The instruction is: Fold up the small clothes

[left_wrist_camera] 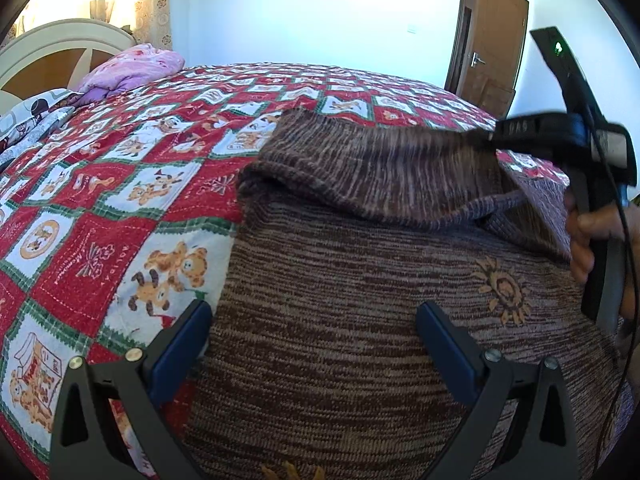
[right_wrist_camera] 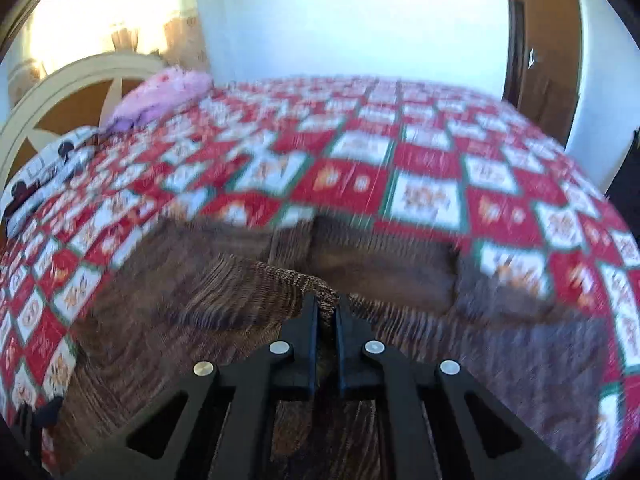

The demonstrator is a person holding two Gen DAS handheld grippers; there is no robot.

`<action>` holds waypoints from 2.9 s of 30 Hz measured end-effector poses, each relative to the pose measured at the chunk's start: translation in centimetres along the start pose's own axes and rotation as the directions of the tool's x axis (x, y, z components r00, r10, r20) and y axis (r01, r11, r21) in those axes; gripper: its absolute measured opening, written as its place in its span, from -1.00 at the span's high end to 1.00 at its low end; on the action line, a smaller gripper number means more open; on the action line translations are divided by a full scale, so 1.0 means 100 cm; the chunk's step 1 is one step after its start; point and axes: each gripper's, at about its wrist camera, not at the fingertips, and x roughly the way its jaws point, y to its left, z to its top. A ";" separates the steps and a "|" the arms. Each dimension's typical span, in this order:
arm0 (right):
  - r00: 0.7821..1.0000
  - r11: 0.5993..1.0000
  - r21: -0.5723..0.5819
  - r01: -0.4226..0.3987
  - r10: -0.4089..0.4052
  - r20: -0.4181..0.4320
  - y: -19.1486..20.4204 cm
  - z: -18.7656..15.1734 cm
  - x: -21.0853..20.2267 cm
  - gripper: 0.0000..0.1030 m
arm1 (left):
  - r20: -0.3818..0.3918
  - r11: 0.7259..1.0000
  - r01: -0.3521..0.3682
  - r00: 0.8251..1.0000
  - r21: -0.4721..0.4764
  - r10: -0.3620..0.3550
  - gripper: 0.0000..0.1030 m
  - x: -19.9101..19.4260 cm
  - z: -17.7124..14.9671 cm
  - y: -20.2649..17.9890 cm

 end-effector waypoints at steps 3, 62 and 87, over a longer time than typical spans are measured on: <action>1.000 1.000 0.001 0.022 -0.022 0.001 -0.008 0.005 0.010 0.86 | 0.000 1.000 0.000 1.000 0.000 0.000 -1.00 0.001 0.000 0.000; 0.941 0.942 0.000 -0.336 0.336 0.029 0.069 -0.176 -0.209 -0.34 | -0.177 0.963 0.222 0.965 0.154 -0.194 -0.79 -0.157 -0.088 0.073; 0.890 0.883 -0.117 -0.455 0.451 -0.059 0.128 -0.210 -0.223 -0.34 | -0.284 0.939 0.331 0.896 -0.092 -0.343 0.85 -0.151 -0.109 0.061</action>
